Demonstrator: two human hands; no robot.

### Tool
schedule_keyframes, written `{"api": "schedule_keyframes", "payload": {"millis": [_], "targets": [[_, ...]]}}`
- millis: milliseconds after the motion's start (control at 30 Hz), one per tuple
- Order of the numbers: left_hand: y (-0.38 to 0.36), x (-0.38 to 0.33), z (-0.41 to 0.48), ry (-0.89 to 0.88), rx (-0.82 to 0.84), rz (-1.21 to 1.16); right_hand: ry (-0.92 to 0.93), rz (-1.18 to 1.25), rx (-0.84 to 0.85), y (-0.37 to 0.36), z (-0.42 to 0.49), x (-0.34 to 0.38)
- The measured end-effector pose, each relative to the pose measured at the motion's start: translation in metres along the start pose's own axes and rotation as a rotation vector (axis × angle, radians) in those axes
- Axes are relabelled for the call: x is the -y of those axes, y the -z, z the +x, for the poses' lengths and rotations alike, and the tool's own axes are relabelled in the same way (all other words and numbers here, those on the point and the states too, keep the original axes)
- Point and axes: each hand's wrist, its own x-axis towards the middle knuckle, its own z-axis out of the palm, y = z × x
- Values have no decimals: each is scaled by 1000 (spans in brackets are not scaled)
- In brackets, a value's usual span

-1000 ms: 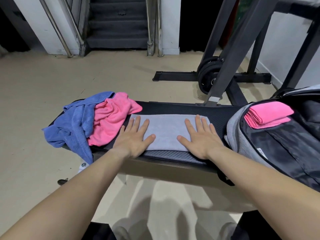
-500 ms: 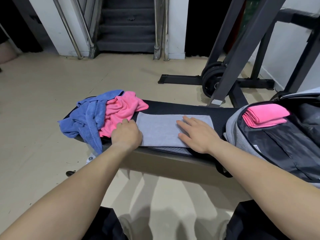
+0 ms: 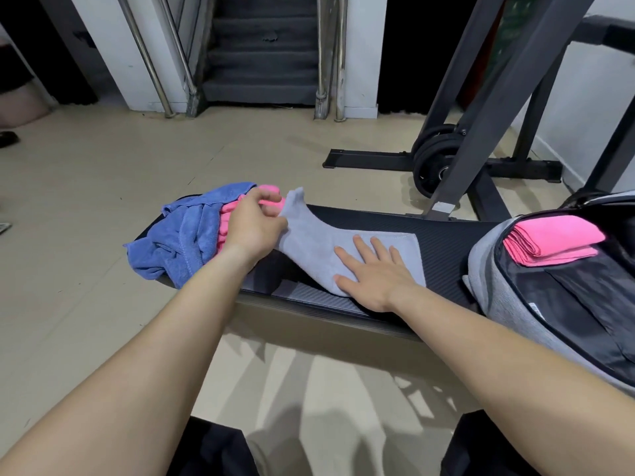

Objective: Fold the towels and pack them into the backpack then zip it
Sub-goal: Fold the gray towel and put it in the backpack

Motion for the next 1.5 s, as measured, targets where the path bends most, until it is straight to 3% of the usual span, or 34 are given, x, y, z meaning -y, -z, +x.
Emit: {"api": "schedule_keyframes", "payload": {"millis": [200, 433, 633, 767, 900, 1033, 1100, 1167, 1267, 1400, 1500], "targets": [[-22, -28, -5, -95, 30, -55, 38, 20, -34, 5, 16, 32], [-73, -31, -13, -147, 126, 97, 25, -8, -212, 27, -13, -47], [-114, -30, -26, -178, 230, 420, -81, 57, -52, 22, -41, -81], [-132, -37, -38, -204, 209, 476, -70, 43, -38, 22, -43, -80], [-144, -43, -46, -213, 227, 473, -66, 45, -15, 22, -42, -80], [-147, -36, -47, -121, 396, 420, -71, 87, 2, 25, -40, -83], [-137, -40, -40, -74, 431, 196, -87, 134, -71, 26, -37, -84], [-117, -41, -29, -133, 320, 105, -94, 190, -235, 31, -34, -80], [-90, -17, -13, -311, 130, 506, -18, 228, -460, 42, -26, -60], [-89, 12, -14, -249, 315, 706, 51, 144, -436, 44, -8, -33], [-92, 19, -13, -244, 372, 701, -145, 135, -367, 41, 0, -31]]}}
